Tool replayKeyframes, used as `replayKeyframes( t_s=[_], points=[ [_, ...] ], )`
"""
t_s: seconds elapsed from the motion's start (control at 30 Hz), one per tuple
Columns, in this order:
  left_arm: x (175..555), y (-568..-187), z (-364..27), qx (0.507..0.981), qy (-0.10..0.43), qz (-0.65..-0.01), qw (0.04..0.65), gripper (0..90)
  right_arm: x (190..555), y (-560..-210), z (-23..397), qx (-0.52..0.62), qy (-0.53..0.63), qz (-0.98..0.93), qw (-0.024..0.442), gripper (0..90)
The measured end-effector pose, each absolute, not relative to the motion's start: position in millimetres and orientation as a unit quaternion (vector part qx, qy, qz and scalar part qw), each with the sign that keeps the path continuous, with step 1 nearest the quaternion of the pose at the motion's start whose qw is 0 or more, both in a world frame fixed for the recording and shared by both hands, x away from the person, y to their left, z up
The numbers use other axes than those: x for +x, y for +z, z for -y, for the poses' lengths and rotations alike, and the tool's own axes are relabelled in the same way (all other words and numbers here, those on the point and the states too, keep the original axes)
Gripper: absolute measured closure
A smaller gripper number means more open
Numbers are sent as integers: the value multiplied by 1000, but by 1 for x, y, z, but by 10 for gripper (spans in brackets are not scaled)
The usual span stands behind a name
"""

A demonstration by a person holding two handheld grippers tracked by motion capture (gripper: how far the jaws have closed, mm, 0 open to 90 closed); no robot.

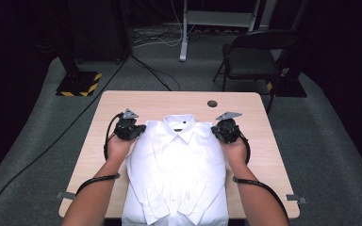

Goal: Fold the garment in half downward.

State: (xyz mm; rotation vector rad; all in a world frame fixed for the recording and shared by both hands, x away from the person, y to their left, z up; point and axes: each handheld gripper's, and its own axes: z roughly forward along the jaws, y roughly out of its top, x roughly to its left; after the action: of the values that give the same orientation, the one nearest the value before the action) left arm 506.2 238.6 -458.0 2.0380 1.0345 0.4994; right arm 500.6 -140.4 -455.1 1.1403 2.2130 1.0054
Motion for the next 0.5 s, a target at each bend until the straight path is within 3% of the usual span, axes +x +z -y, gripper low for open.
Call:
replayKeyframes(
  t_s=[0.5],
  points=[
    [512,-402,-255,772,229,-407,431,884,512,-401,134,406,396,-782,259,887]
  ],
)
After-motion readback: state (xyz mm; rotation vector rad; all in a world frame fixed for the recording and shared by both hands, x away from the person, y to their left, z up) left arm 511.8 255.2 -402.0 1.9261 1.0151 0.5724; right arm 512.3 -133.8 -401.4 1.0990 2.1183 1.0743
